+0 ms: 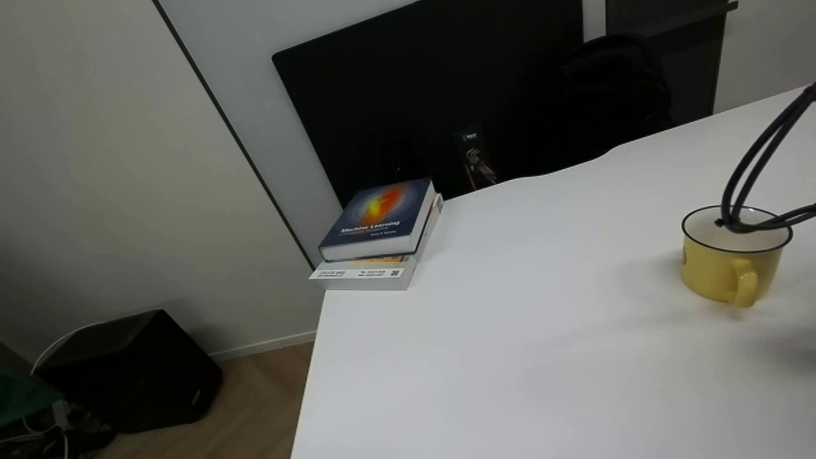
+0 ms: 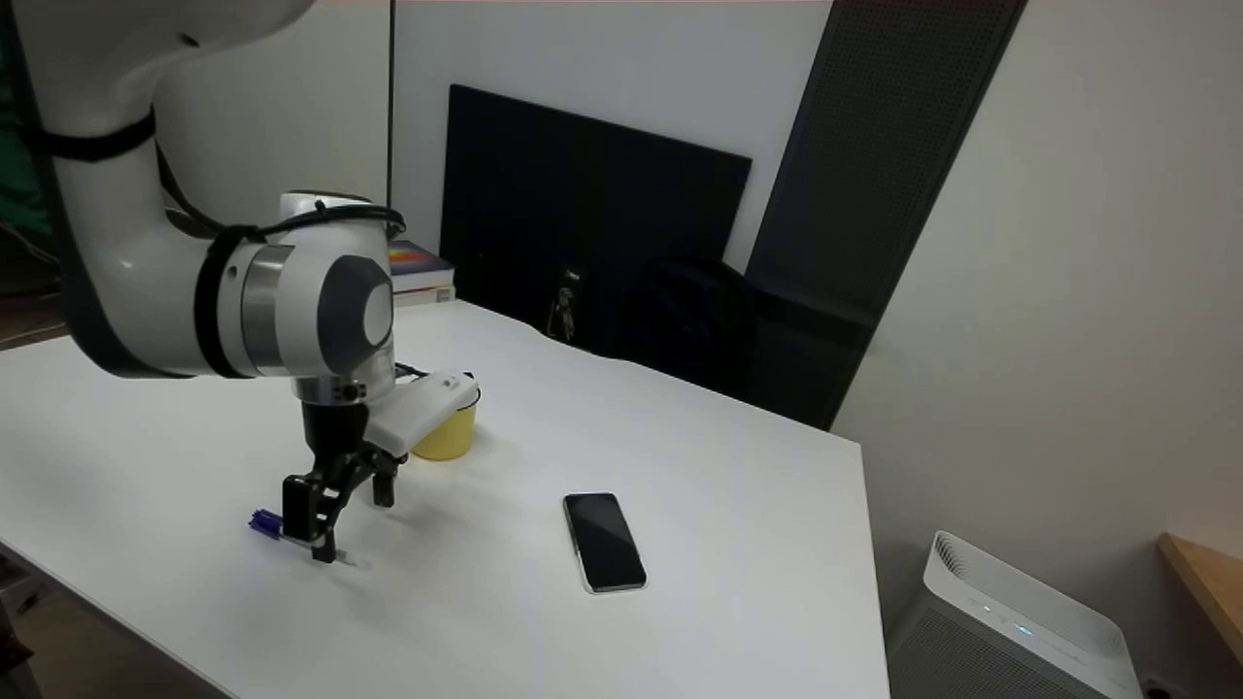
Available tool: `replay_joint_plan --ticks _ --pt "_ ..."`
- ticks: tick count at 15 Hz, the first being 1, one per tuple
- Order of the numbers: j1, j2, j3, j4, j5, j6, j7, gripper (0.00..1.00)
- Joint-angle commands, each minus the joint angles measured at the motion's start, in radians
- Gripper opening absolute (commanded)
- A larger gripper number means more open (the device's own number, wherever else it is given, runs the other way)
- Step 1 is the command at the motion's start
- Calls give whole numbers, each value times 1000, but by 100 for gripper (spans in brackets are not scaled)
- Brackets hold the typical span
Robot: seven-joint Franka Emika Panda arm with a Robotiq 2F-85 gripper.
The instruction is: Put the marker into the cup, put it back on the table then back into the cup again.
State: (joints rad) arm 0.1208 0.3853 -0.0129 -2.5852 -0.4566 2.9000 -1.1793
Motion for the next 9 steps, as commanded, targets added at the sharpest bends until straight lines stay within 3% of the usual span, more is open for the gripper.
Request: replay_joint_plan --ticks 1,8,9 --pt "65 13 -60 -11 -40 57 89 100" --pt "124 33 -121 -34 -23 100 104 100" --pt "130 37 -128 -34 -21 103 104 85"
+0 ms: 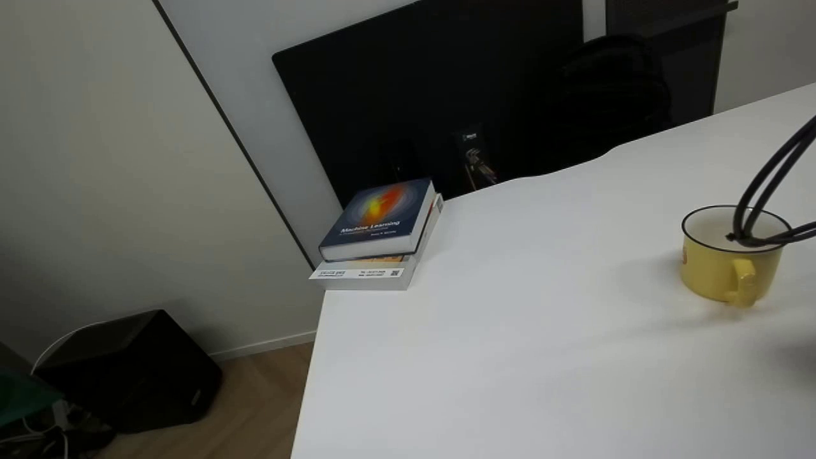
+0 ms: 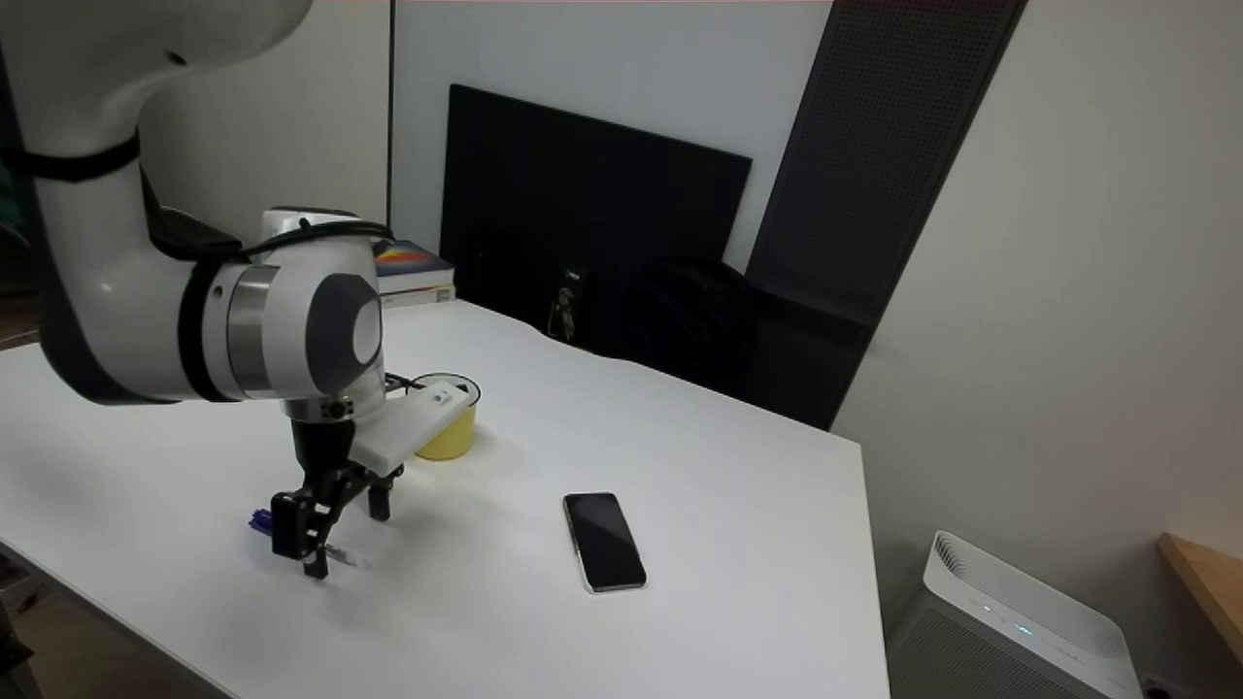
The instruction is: Put the marker into the cup, put it back on the table then back into the cup again.
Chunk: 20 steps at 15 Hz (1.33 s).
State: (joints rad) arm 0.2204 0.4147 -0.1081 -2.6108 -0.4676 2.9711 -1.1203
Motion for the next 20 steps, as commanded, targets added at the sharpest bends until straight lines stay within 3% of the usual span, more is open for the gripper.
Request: replay_joint_plan --ticks 1,12,14,20 --pt "37 10 -42 -10 -11 38 45 74" --pt "33 10 -57 -3 52 33 31 2" --pt "5 6 -39 8 11 7 71 6" --pt "-30 -39 -20 45 -21 -95 92 6"
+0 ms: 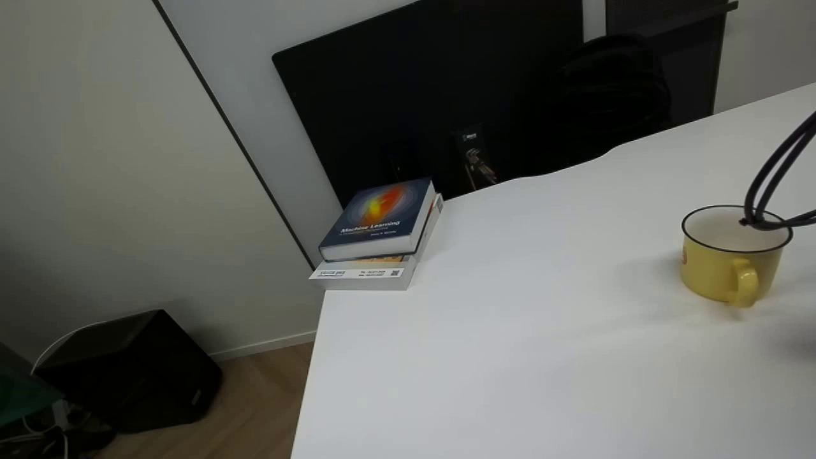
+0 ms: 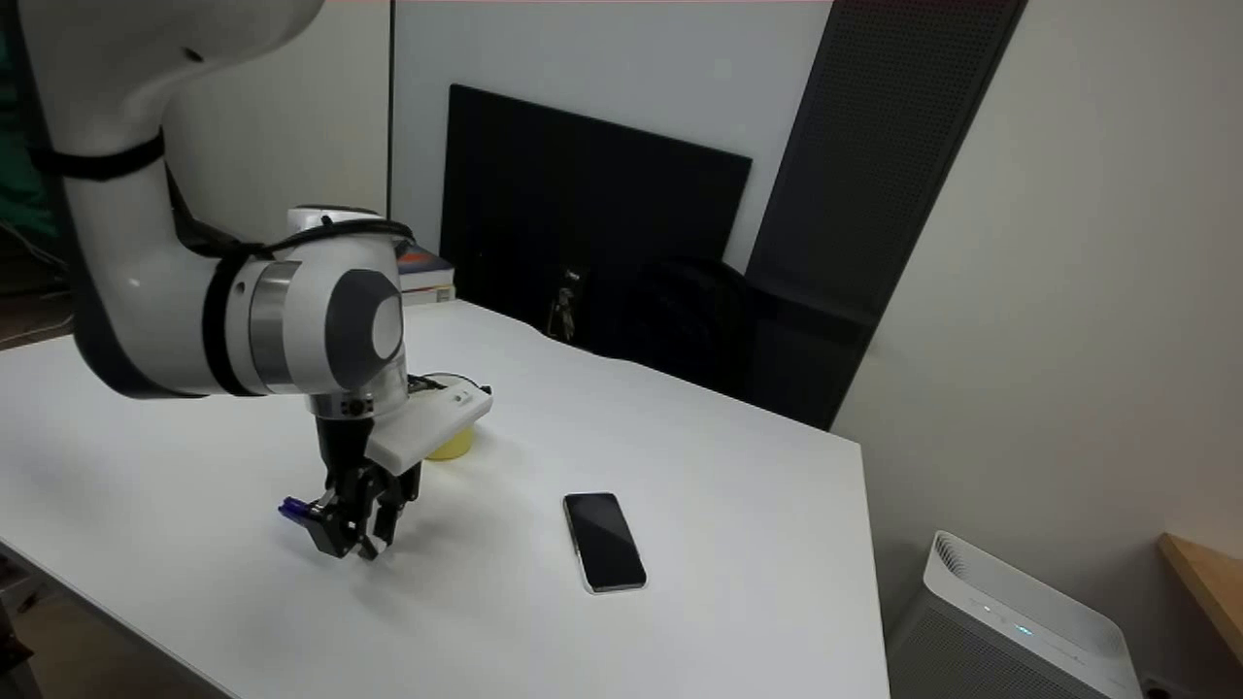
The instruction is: Put the marker into the cup, put it back on the table then back into the cup again.
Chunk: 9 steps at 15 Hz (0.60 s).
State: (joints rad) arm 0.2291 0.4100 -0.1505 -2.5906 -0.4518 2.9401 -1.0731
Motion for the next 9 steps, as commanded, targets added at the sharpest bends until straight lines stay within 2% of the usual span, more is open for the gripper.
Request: replay_joint_plan --ticks 1,7,9 --pt "-52 -46 34 36 -34 -89 38 6" --pt "-102 -116 92 111 -33 -264 20 6" --pt "-81 -126 76 154 -97 -339 67 6"
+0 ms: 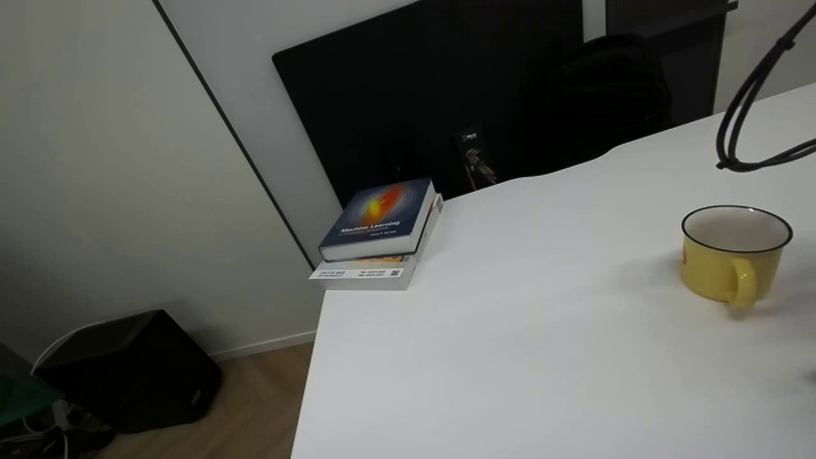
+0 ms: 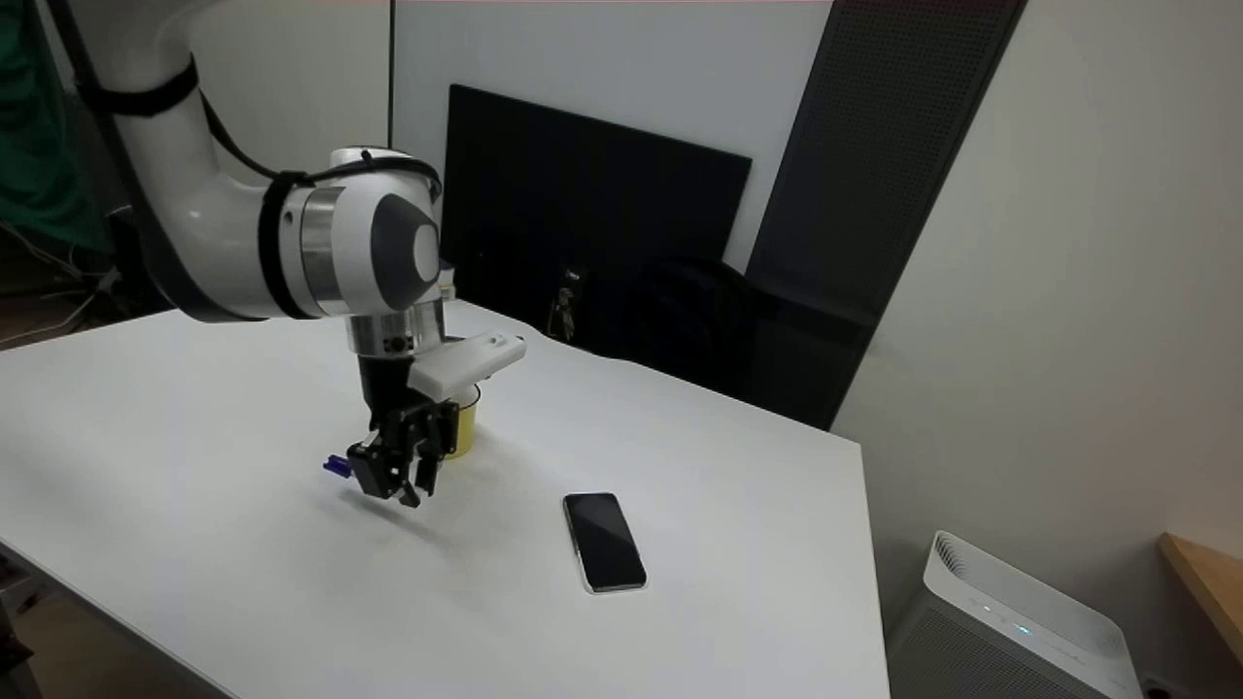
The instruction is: Put the marker into the cup, put it back on the table then back into the cup again.
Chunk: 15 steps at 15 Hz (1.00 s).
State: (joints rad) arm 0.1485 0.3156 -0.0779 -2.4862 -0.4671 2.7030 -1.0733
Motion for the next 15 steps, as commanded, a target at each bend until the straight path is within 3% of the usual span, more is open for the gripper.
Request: replay_joint_plan --ticks 1,6,15 --pt "5 -32 0 71 -121 -140 87 6" --pt "2 -4 34 176 -301 -300 188 6" --pt "1 -4 123 323 -453 -512 260 6"
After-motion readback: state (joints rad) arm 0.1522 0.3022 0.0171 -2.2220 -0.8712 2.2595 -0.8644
